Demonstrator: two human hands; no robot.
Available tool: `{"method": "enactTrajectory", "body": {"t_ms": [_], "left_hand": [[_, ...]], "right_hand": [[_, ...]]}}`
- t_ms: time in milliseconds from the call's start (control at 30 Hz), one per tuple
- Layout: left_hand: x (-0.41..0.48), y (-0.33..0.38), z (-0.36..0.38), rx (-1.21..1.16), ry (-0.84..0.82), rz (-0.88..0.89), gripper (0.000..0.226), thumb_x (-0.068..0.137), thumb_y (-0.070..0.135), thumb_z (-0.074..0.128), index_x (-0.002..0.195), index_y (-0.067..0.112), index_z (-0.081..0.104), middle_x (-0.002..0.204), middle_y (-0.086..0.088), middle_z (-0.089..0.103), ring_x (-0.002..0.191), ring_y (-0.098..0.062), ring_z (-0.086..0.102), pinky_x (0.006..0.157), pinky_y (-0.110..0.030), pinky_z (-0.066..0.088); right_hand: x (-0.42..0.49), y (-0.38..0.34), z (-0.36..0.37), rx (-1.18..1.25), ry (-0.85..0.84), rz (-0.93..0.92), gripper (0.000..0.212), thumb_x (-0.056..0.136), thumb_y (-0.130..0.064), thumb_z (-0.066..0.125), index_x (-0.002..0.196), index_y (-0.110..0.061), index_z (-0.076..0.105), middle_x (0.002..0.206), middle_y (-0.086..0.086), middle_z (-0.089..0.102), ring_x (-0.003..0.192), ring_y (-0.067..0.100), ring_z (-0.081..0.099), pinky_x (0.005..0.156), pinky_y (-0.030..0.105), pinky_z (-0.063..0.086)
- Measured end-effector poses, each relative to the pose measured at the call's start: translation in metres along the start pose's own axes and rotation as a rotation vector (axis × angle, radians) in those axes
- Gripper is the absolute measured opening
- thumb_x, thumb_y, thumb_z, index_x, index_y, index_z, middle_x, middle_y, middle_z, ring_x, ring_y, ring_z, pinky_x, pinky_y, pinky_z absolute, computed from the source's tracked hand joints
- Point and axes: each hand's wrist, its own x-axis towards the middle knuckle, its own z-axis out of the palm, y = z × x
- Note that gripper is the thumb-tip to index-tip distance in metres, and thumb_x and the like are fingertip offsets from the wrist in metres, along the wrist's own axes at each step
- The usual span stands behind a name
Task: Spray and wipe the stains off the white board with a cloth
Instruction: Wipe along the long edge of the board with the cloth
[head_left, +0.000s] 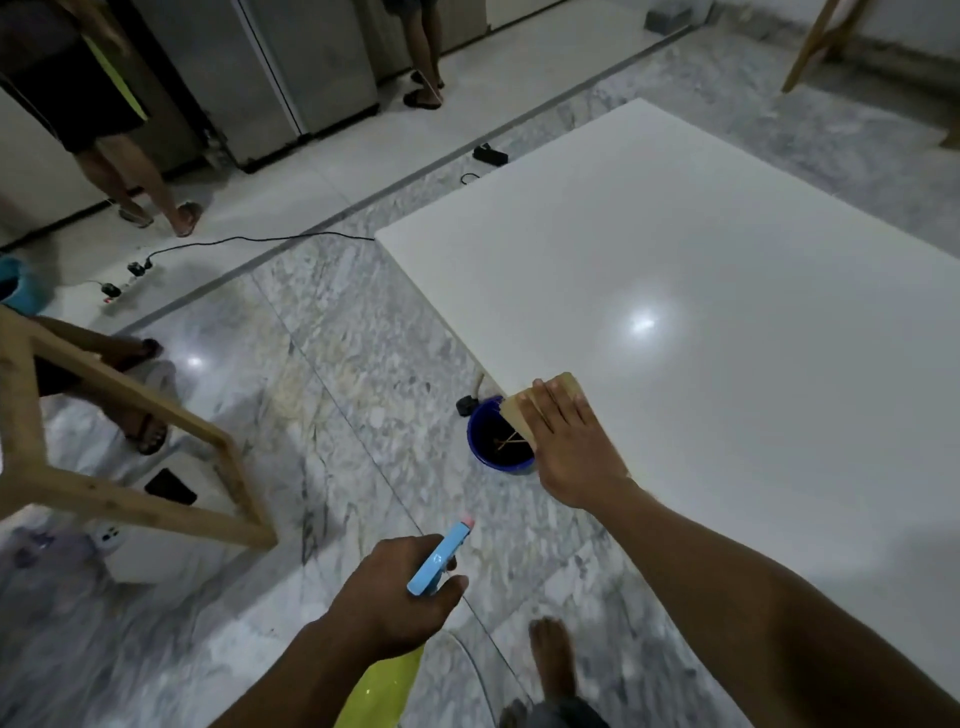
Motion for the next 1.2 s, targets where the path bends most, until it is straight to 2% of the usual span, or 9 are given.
{"method": "enactTrajectory", "body": {"t_ms": [133,300,433,500,667,800,1033,1200], "left_hand": [[-0.017,0.024,0.022,0.029,-0.021,0.036,0.023,0.084,0.055,0.063,0.090,0.032,0.062,0.074,0.008,0.064,0.067,-0.010,0.061,0.059,-0.020,0.044],[-0.033,0.056,0.040,0.072,-0.025,0.093,0.019,0.087,0.051,0.064,0.092,0.033,0.062,0.069,0.008,0.060,0.062,-0.007,0.057,0.055,-0.015,0.037],[-0.049,0.076,0.062,0.090,-0.027,0.092,0.023,0.087,0.050,0.064,0.093,0.027,0.065,0.077,0.006,0.066,0.069,-0.010,0.061,0.060,-0.022,0.047],[-0.058,0.086,0.077,0.086,-0.032,0.093,0.022,0.087,0.049,0.065,0.094,0.027,0.065,0.075,0.005,0.065,0.065,-0.010,0.059,0.058,-0.021,0.045],[-0.092,0.118,0.130,0.090,-0.058,0.130,0.021,0.087,0.047,0.066,0.092,0.027,0.065,0.065,0.008,0.056,0.059,-0.008,0.054,0.057,-0.020,0.042],[-0.122,0.146,0.174,0.088,-0.055,0.168,0.018,0.086,0.048,0.067,0.089,0.031,0.063,0.069,0.009,0.060,0.064,-0.008,0.060,0.060,-0.021,0.046],[-0.187,0.204,0.257,0.120,-0.041,0.233,0.016,0.085,0.044,0.069,0.087,0.030,0.061,0.069,0.009,0.062,0.066,-0.008,0.061,0.064,-0.029,0.052],[-0.233,0.242,0.313,0.121,-0.076,0.298,0.024,0.084,0.046,0.066,0.089,0.022,0.065,0.074,0.004,0.065,0.067,-0.013,0.063,0.066,-0.034,0.054]], "right_hand": [[-0.057,0.004,0.002,0.008,0.011,0.040,0.069,0.091,-0.031,0.022,0.156,-0.009,0.019,0.164,0.017,0.013,0.153,0.035,0.005,0.122,0.053,0.012],[-0.116,0.010,0.008,0.025,0.008,0.088,0.068,0.095,-0.028,0.031,0.157,-0.010,0.013,0.165,0.017,0.008,0.153,0.035,0.001,0.121,0.054,0.010],[-0.164,0.014,0.011,0.047,0.008,0.119,0.070,0.092,-0.030,0.029,0.157,-0.010,0.012,0.165,0.017,0.010,0.153,0.035,0.002,0.121,0.054,0.011],[-0.189,0.016,0.011,0.053,0.010,0.127,0.071,0.092,-0.030,0.031,0.157,-0.010,0.012,0.165,0.017,0.009,0.153,0.035,0.001,0.121,0.054,0.011],[-0.270,0.026,0.016,0.069,0.044,0.152,0.069,0.093,-0.027,0.040,0.156,-0.010,0.018,0.164,0.016,0.014,0.153,0.035,0.006,0.122,0.053,0.012],[-0.339,0.033,0.020,0.087,0.049,0.159,0.071,0.090,-0.023,0.044,0.156,-0.010,0.021,0.164,0.016,0.016,0.153,0.035,0.008,0.122,0.054,0.015],[-0.473,0.050,0.026,0.072,0.035,0.193,0.069,0.092,-0.022,0.039,0.157,-0.012,0.018,0.165,0.015,0.013,0.153,0.034,0.005,0.122,0.052,0.014],[-0.570,0.061,0.033,0.077,0.033,0.211,0.069,0.092,-0.023,0.038,0.157,-0.012,0.017,0.165,0.014,0.013,0.153,0.033,0.003,0.122,0.052,0.015]]}}
